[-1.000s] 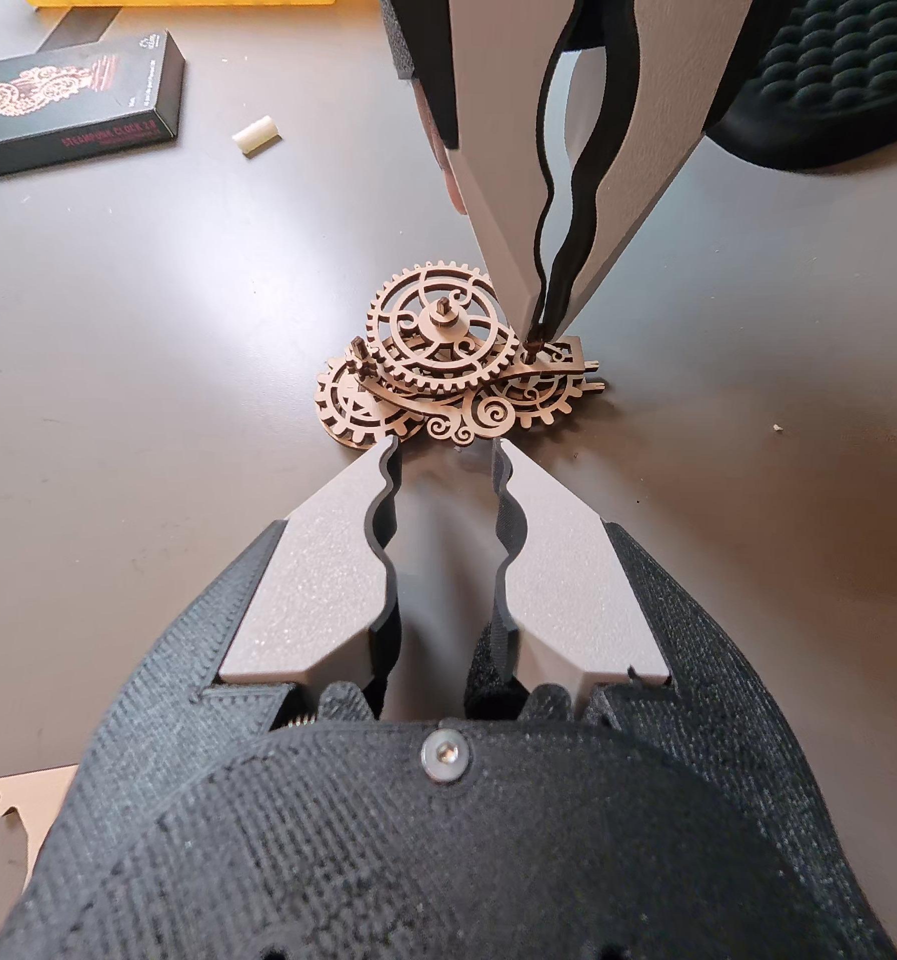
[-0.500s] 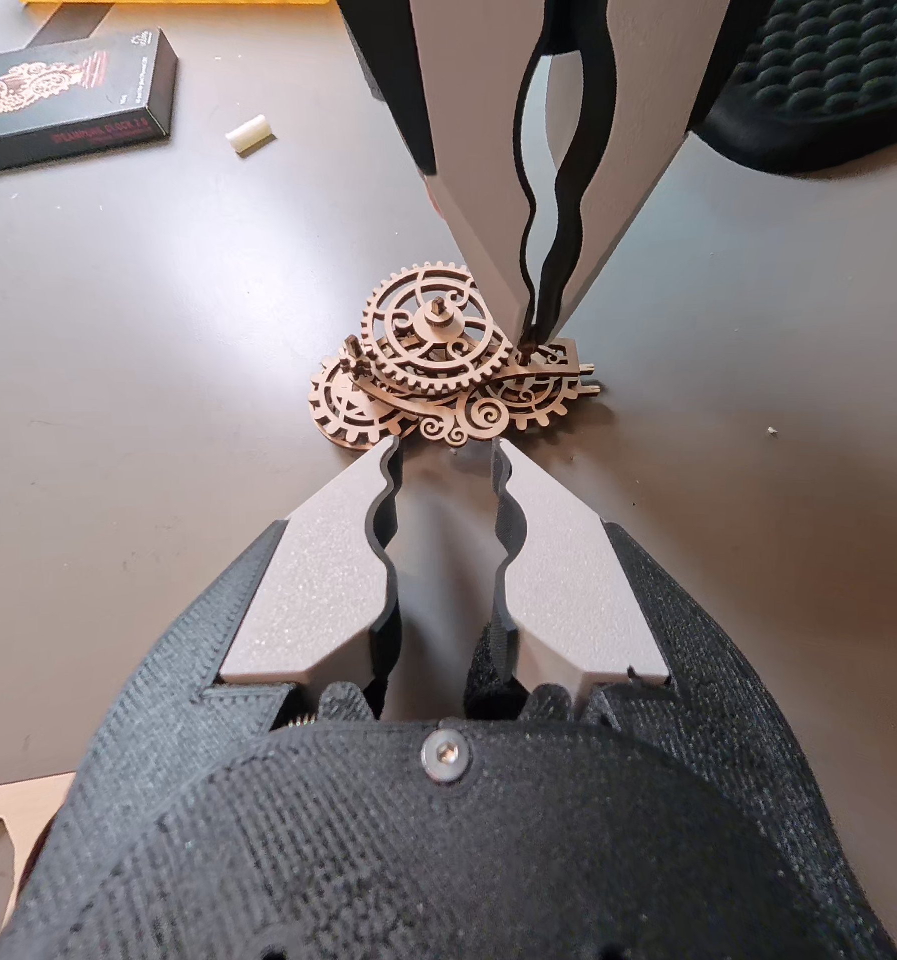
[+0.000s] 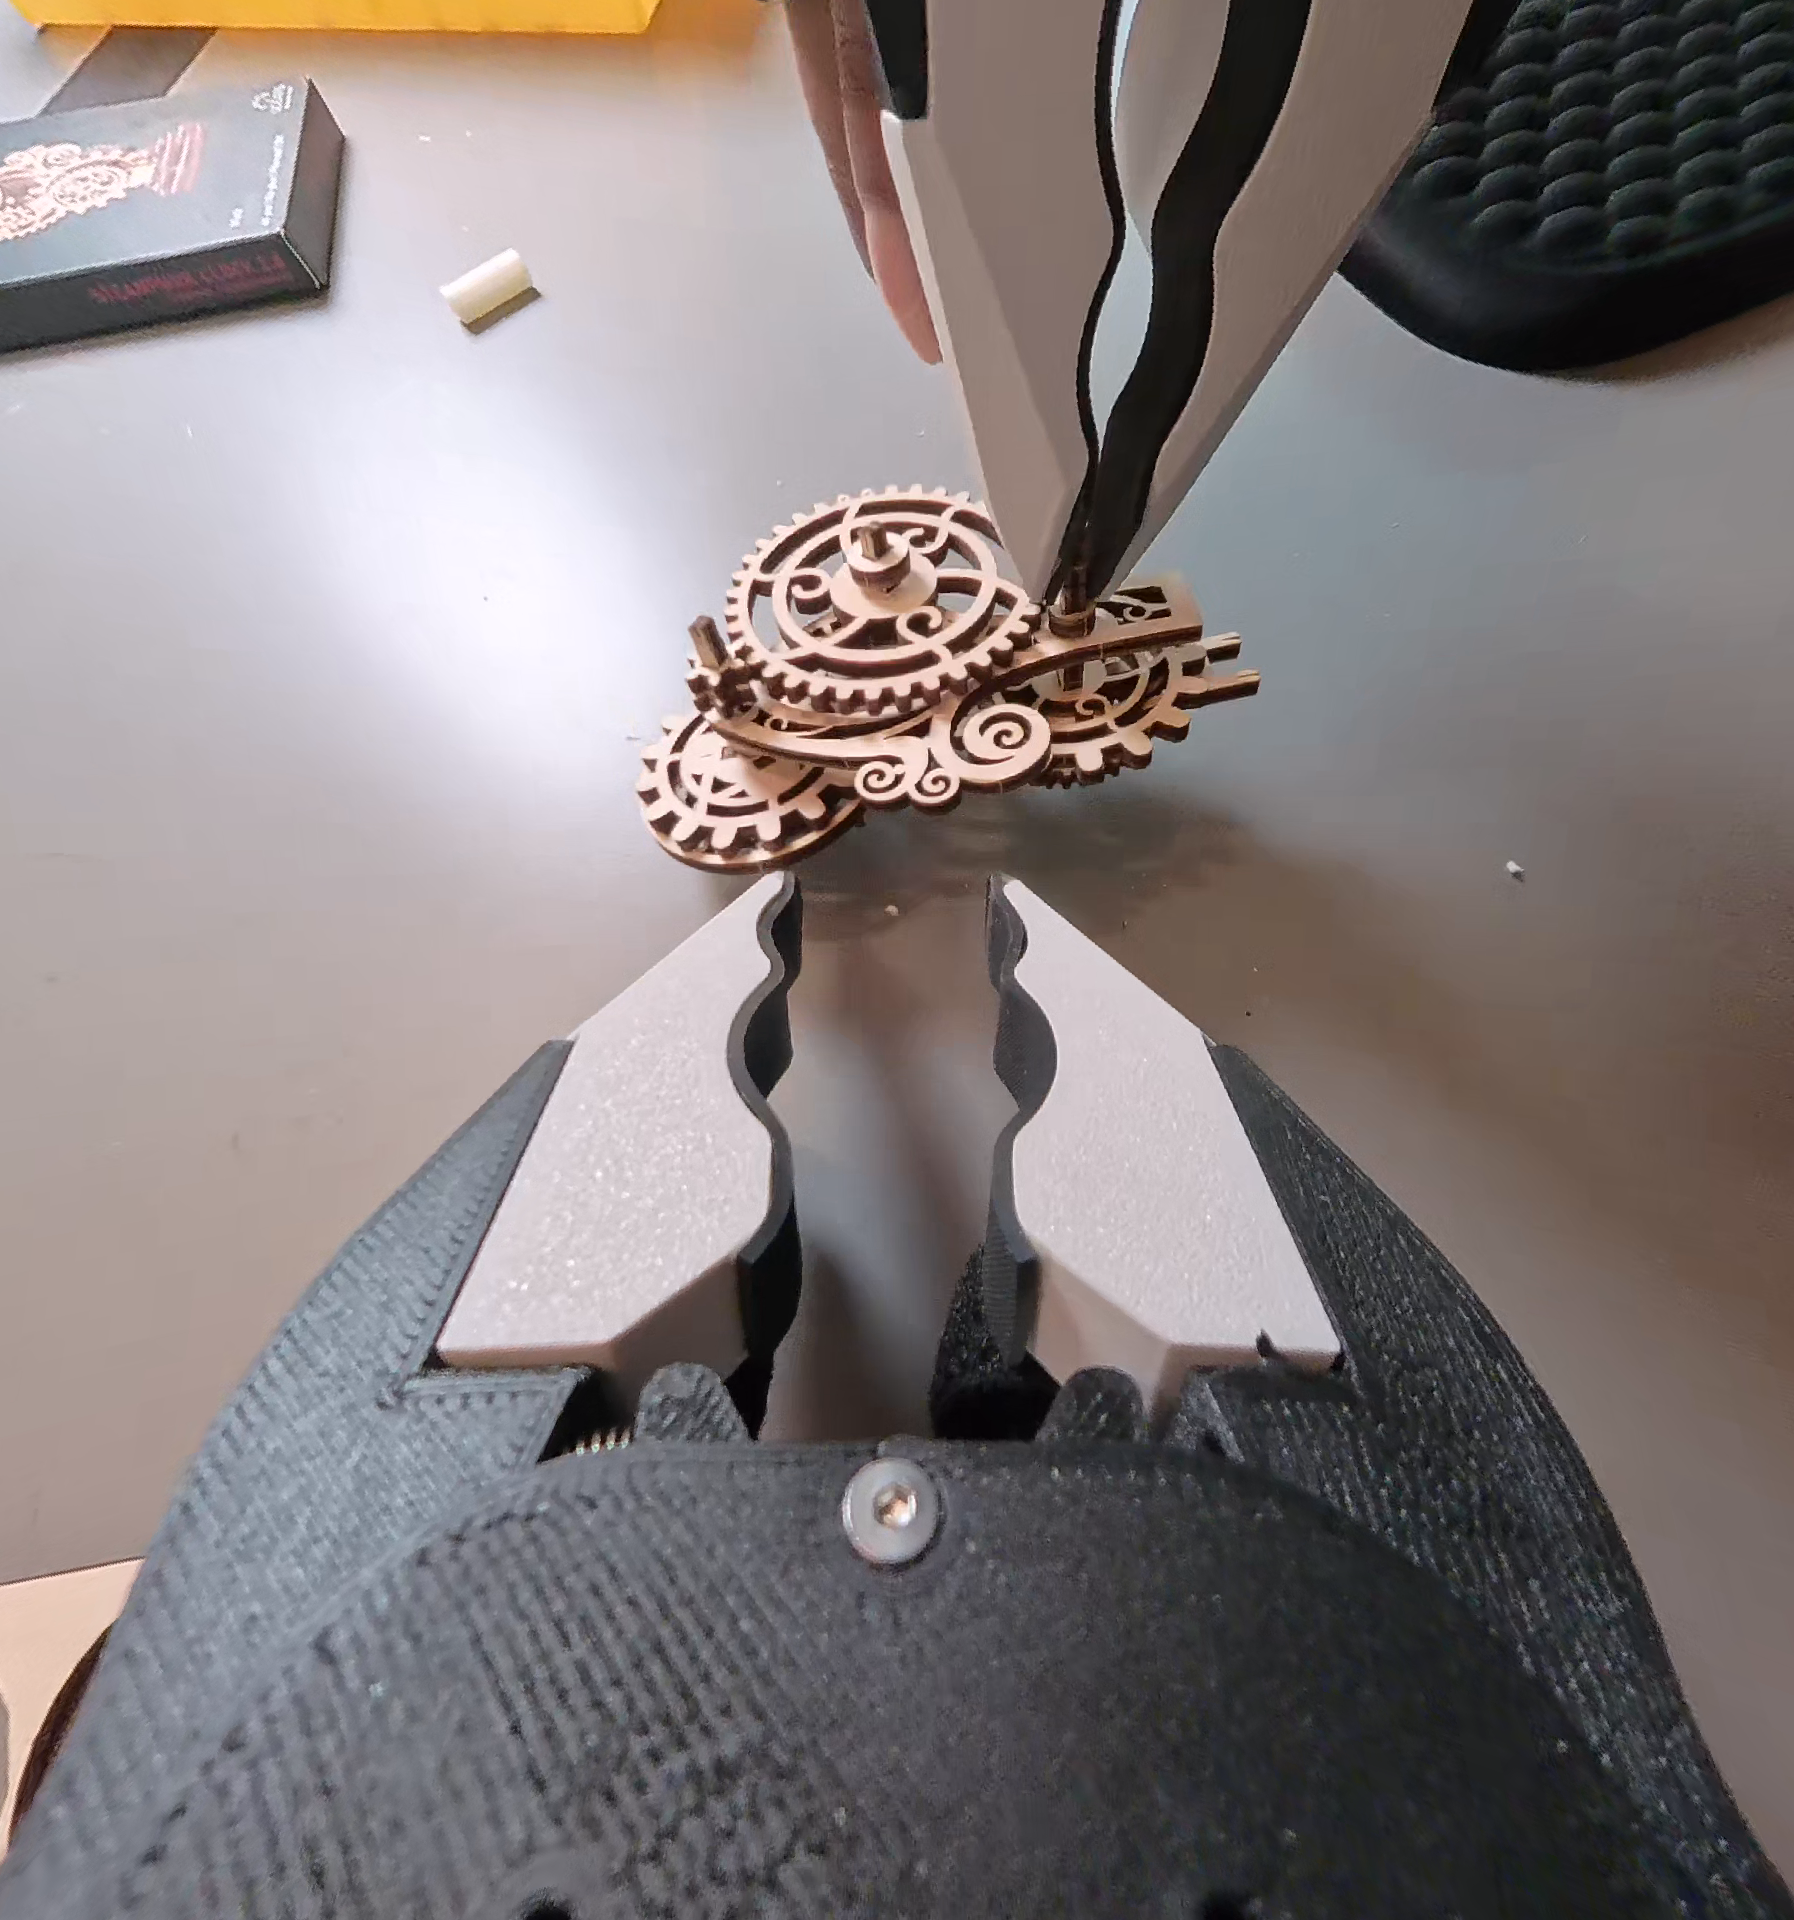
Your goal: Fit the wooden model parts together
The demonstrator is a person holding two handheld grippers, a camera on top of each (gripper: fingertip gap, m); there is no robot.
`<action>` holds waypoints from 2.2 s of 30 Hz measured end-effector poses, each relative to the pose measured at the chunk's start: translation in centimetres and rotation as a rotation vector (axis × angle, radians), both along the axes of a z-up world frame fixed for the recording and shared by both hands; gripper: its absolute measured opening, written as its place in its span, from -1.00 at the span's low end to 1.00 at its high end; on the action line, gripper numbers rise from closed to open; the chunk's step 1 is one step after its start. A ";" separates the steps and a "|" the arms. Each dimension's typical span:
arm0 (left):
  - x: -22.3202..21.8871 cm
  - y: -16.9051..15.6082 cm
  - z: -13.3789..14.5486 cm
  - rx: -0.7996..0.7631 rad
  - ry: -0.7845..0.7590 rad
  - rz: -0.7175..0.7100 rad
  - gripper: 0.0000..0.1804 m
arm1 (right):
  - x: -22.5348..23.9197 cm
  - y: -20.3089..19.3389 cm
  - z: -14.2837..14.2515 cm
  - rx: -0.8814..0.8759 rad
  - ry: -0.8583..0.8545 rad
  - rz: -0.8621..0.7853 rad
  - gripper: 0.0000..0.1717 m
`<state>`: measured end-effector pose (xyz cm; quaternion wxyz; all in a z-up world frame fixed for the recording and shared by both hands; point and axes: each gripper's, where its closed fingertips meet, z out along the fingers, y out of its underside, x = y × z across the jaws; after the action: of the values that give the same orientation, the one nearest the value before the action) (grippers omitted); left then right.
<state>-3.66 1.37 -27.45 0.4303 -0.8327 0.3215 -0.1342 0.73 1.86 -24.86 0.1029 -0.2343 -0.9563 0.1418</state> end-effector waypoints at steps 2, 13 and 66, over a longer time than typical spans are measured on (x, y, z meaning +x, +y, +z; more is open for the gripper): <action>-0.1 0.0 0.0 0.003 0.003 0.002 -0.62 | 0.2 -0.1 0.0 -0.028 0.016 -0.006 -0.95; 0.1 -0.1 -0.1 0.002 0.017 -0.006 -0.62 | 0.9 0.5 -1.3 -0.044 0.024 -0.023 -0.95; 2.1 -0.9 7.3 0.148 -0.424 -0.075 -0.76 | -1.8 1.4 7.9 -1.102 -0.038 -0.446 -0.98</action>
<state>-1.57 0.45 -20.15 0.5431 -0.7393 0.2637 -0.2982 -1.10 3.21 -16.94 -0.0236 -0.4508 -0.6710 0.5882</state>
